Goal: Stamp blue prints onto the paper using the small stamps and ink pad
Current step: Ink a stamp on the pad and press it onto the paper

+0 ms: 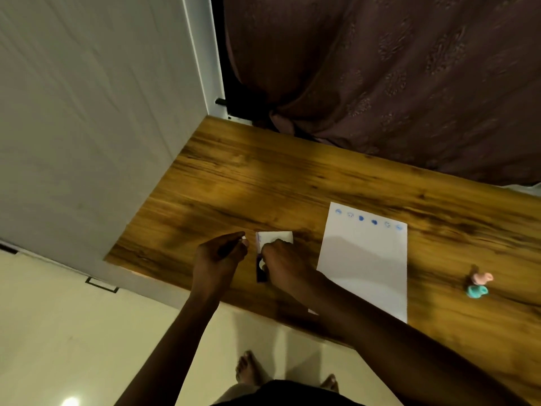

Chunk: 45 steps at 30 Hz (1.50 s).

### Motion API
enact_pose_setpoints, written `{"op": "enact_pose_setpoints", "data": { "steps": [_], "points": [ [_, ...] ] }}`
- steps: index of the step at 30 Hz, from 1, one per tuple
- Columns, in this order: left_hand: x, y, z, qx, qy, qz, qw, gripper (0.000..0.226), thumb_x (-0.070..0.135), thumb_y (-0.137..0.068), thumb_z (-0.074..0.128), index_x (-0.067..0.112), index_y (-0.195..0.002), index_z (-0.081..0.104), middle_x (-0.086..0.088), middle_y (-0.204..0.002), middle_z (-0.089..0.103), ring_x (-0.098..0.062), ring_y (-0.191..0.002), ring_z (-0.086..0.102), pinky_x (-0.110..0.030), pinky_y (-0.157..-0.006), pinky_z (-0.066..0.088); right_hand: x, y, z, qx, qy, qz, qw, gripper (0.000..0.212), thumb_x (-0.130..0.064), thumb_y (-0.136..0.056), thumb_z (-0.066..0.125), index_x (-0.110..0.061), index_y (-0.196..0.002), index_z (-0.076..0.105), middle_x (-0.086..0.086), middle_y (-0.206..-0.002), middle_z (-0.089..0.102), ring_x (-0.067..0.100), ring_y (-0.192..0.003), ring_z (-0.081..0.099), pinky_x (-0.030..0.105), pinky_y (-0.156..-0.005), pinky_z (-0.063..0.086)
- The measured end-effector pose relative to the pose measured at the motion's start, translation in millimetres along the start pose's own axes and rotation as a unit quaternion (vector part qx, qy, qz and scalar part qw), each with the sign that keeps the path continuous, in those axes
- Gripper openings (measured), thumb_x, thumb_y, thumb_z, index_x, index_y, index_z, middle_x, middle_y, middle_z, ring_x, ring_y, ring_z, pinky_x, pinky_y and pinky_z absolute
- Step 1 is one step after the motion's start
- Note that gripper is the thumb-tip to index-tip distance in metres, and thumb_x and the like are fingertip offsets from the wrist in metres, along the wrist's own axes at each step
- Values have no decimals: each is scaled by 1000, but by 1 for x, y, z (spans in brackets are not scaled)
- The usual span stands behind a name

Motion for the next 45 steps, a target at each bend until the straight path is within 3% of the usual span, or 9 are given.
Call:
{"op": "enact_pose_setpoints", "data": {
  "steps": [2,6,11,15,18,24,34,38,45],
  "points": [
    [2,0,2,-2,-10,3,1000,16,15,-94,74,12,-108,80,-4,-99,83,-19,-90,79,-49,-85,64,4,-2,-3,11,-27,8,1000,28,-22,-94,67,-10,-118,63,13,-122,65,30,-109,64,33,-86,49],
    [4,-5,11,-26,-13,9,1000,17,13,-94,73,20,-107,81,2,-100,83,-12,-93,78,-38,-83,62,23,-3,-22,30,-114,33,992,18,-24,-85,75,-11,-97,72,8,-93,73,23,-84,69,33,-72,58],
    [-3,-11,26,-56,1,-8,998,18,18,-93,76,18,-110,80,-1,-103,83,-19,-98,79,-44,-88,62,86,3,-52,102,-238,111,960,18,-31,-80,81,-14,-85,77,-1,-84,73,14,-76,68,23,-62,51],
    [-6,-12,45,-82,-1,-43,996,22,19,-90,79,38,-102,79,5,-101,83,-14,-94,79,-35,-84,64,147,12,-62,183,-197,196,943,19,-25,-86,74,-9,-95,77,8,-94,76,22,-87,71,26,-73,54],
    [-13,-14,53,-93,-9,-73,993,19,26,-89,79,34,-106,80,3,-101,83,-14,-90,80,-34,-80,65,169,12,-62,184,-143,236,943,21,-23,-91,69,-6,-103,72,14,-102,73,30,-95,69,36,-84,58],
    [-20,-16,61,-109,-12,-84,990,20,29,-89,79,33,-109,80,2,-100,83,-12,-88,80,-26,-70,64,172,-1,-63,161,-89,226,957,28,-25,-93,66,-6,-113,67,14,-114,69,31,-106,66,37,-92,55],
    [-20,-28,61,-114,8,-83,990,22,18,-92,76,19,-114,78,-6,-113,80,-24,-104,77,-47,-92,63,170,-13,-56,139,-58,220,964,30,-23,-95,64,-5,-118,65,15,-117,67,30,-111,65,32,-93,51],
    [-17,-28,64,-111,15,-75,991,23,15,-91,76,14,-114,78,-8,-111,80,-24,-102,77,-43,-91,63,172,-15,-51,135,-47,236,961,33,-23,-94,66,-5,-121,65,14,-118,68,30,-111,66,31,-92,51],
    [-8,-25,77,-118,0,-70,991,18,19,-91,77,23,-108,80,0,-104,82,-18,-96,78,-39,-89,62,170,-21,-50,126,-33,255,958,37,-22,-87,73,-4,-118,64,14,-116,68,31,-107,69,33,-90,54]
  ]
}}
Point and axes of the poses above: each hand's wrist, its own y-axis away from the middle knuckle, its own z-axis out of the palm, x = y × z, the point moved 3 cm from there along -y, towards the middle knuckle
